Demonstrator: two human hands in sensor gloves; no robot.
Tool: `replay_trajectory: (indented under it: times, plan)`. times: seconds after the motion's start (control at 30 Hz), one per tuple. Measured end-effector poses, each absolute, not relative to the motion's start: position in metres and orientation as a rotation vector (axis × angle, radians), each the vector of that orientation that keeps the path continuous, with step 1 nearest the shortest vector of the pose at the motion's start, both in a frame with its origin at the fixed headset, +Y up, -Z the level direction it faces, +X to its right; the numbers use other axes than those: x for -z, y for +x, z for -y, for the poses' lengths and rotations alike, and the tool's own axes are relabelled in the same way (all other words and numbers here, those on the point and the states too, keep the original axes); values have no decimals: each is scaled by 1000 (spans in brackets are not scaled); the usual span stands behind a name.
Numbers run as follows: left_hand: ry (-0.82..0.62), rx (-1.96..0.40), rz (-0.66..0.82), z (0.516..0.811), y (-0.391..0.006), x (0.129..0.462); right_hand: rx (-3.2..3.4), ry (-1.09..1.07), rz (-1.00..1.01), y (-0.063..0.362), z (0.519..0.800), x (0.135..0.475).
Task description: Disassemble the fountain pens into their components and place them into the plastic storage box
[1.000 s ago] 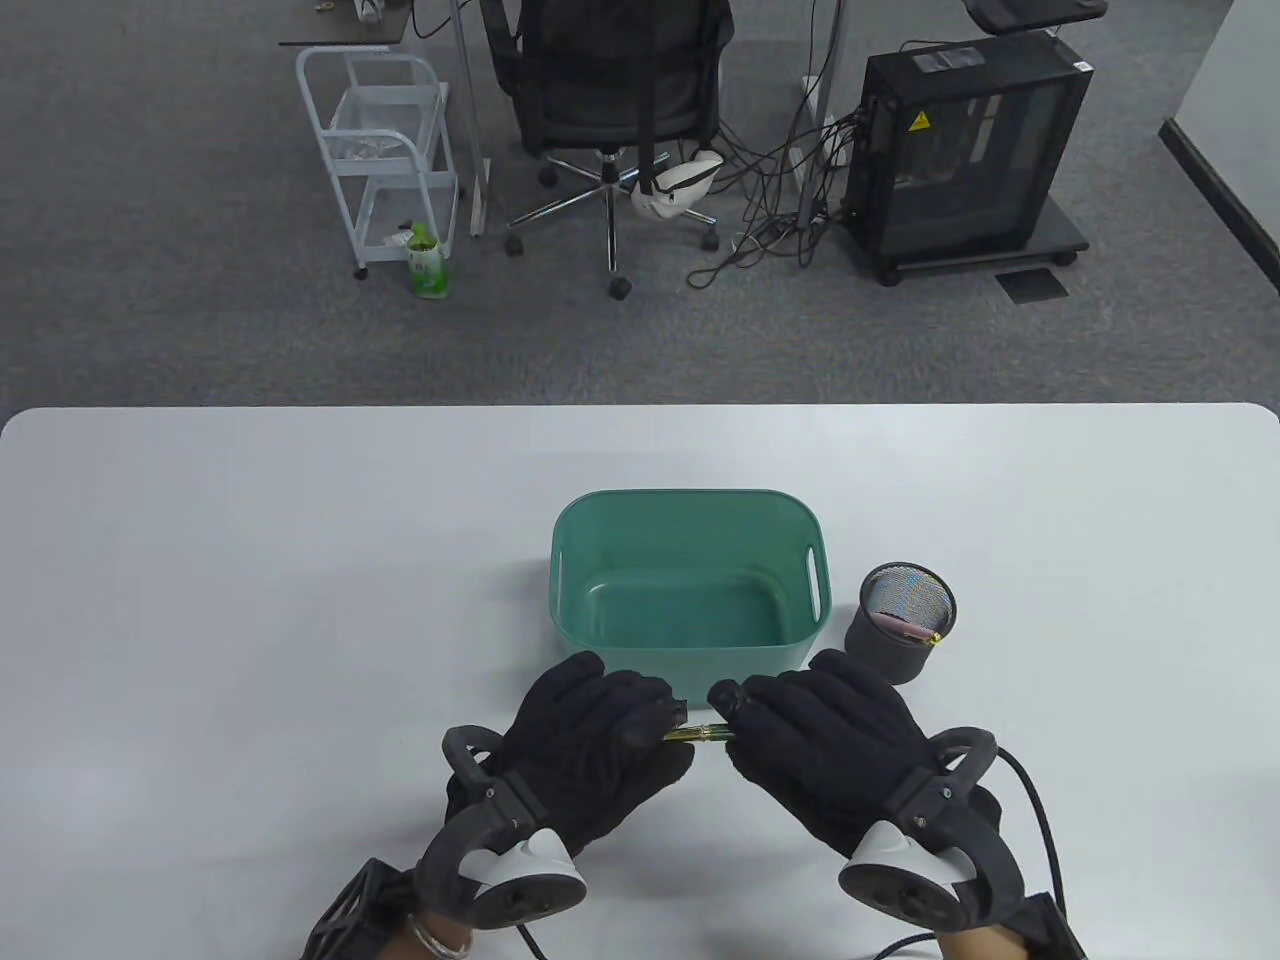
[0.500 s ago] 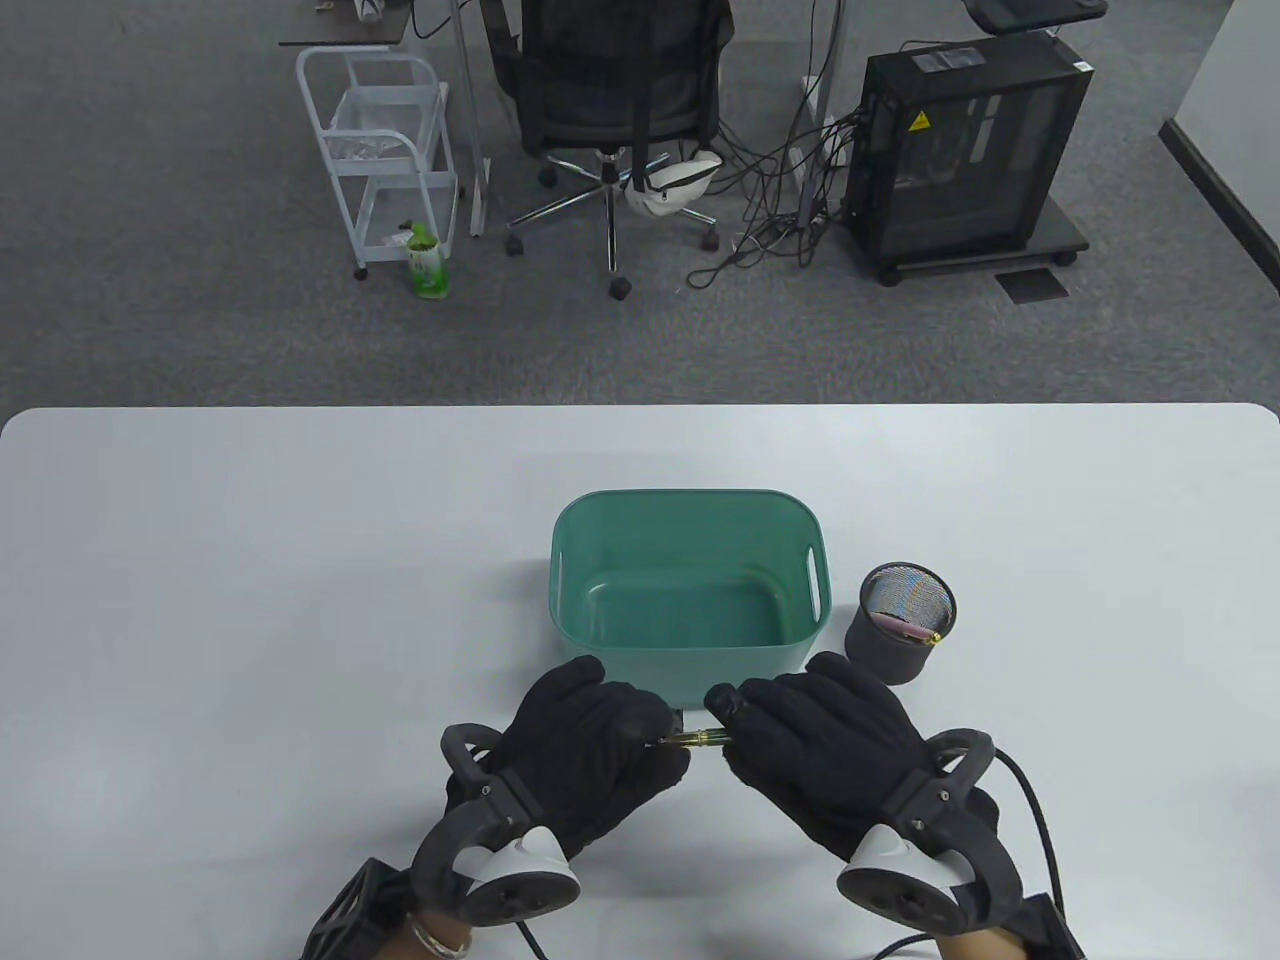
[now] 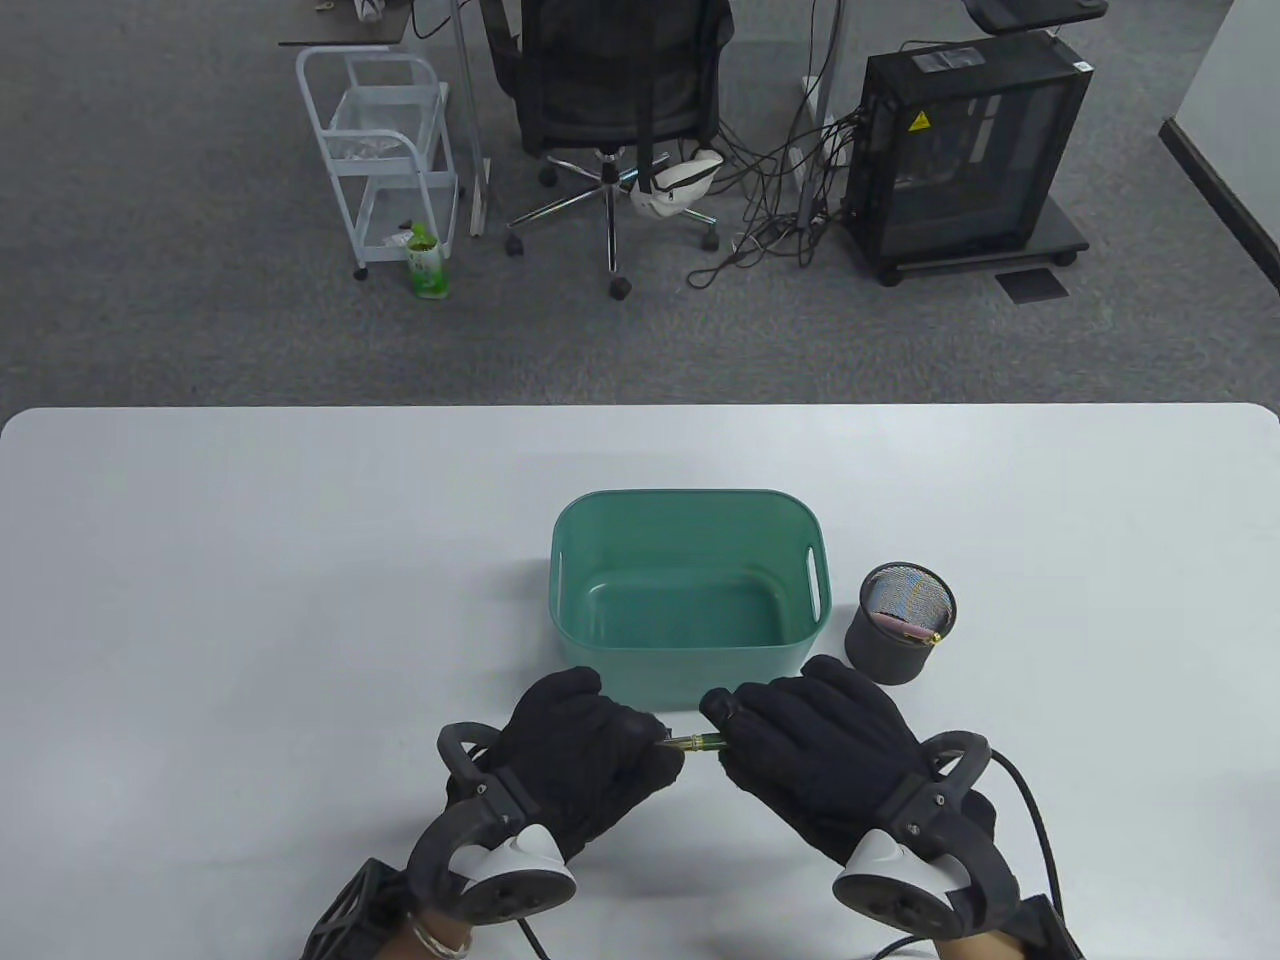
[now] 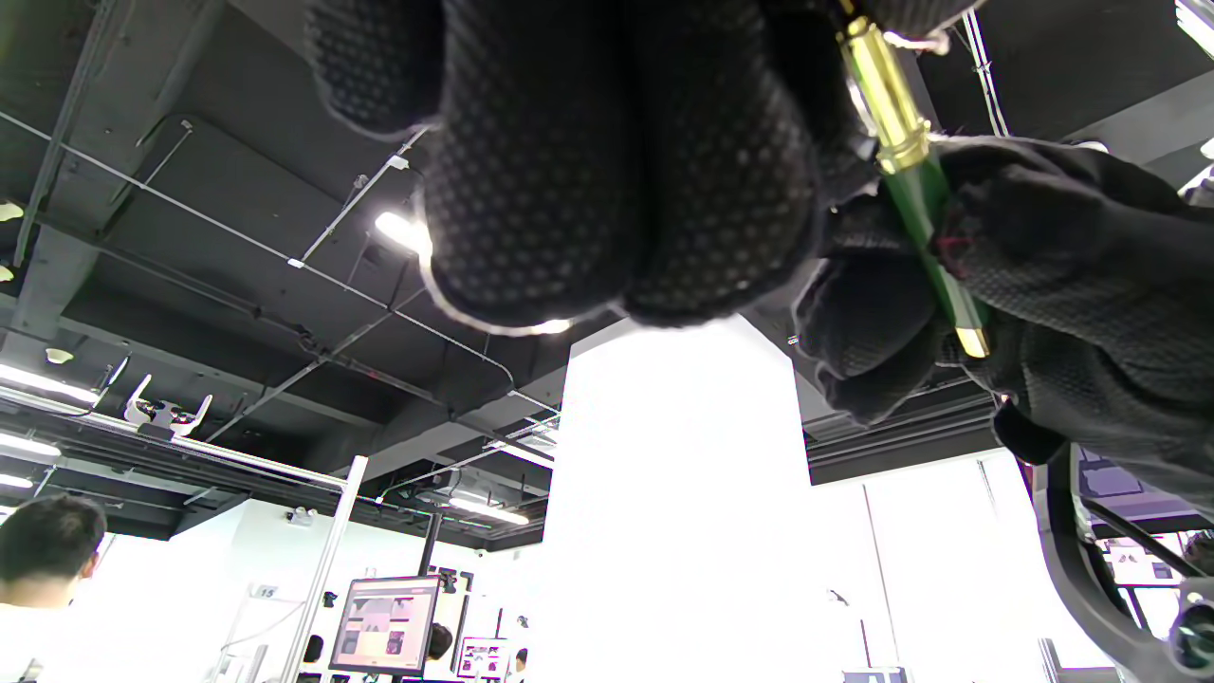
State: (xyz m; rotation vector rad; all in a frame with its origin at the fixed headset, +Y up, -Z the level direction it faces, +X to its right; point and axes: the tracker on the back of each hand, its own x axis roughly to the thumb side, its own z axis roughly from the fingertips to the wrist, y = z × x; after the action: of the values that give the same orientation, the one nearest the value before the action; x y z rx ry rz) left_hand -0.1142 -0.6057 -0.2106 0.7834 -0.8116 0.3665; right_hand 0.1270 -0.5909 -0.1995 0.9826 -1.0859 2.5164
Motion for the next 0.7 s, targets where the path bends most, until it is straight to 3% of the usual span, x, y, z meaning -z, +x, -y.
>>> replay_trajectory:
  times: [0.7]
  plan:
    - [739, -315, 836, 608, -112, 210, -2531, 963, 1082, 129, 591, 202]
